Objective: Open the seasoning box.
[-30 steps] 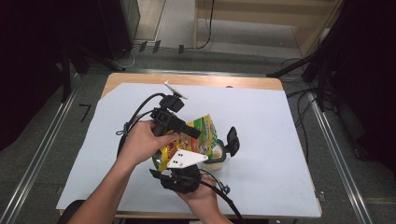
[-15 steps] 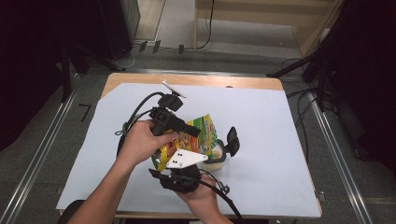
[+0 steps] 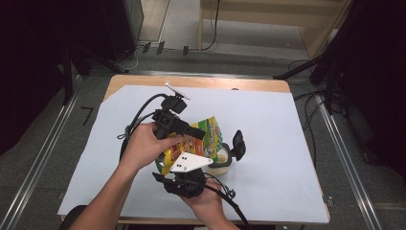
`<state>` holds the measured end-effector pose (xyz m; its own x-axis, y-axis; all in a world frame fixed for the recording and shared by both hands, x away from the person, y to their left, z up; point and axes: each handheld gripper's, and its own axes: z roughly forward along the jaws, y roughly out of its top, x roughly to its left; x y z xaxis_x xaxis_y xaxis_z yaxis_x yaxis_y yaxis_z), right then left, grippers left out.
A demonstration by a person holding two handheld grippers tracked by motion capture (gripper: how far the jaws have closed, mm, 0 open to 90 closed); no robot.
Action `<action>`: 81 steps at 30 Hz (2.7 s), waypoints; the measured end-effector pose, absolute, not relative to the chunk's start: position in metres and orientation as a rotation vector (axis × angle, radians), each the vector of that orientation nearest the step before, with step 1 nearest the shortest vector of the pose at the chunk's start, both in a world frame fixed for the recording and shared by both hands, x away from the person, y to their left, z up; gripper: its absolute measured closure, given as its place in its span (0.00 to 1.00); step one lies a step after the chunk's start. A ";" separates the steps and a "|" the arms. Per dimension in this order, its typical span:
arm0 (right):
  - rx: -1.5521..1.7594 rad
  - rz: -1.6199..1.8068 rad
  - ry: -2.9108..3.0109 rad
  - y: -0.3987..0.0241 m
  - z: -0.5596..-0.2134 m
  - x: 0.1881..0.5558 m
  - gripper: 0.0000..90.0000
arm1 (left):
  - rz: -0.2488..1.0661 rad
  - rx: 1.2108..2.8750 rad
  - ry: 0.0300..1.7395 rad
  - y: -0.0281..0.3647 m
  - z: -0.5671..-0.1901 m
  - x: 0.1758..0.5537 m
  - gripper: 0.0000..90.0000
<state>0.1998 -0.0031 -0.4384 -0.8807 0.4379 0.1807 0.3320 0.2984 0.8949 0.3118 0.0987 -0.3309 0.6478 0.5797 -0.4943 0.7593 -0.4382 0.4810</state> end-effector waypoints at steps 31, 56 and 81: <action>0.726 1.655 2.447 -0.003 -0.438 0.201 0.77 | -0.321 2.163 1.030 0.099 -0.331 0.312 0.90; 0.726 1.653 2.446 -0.003 -0.437 0.202 0.77 | -0.302 2.153 1.022 0.101 -0.329 0.312 0.90; 0.729 1.658 2.450 -0.003 -0.437 0.201 0.77 | -0.291 2.158 1.025 0.100 -0.330 0.312 0.89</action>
<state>0.2014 -0.0025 -0.4367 -0.8814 0.4352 0.1839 0.3325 0.2949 0.8958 0.3124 0.1002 -0.3300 0.6588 0.5839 -0.4745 0.7461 -0.4261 0.5116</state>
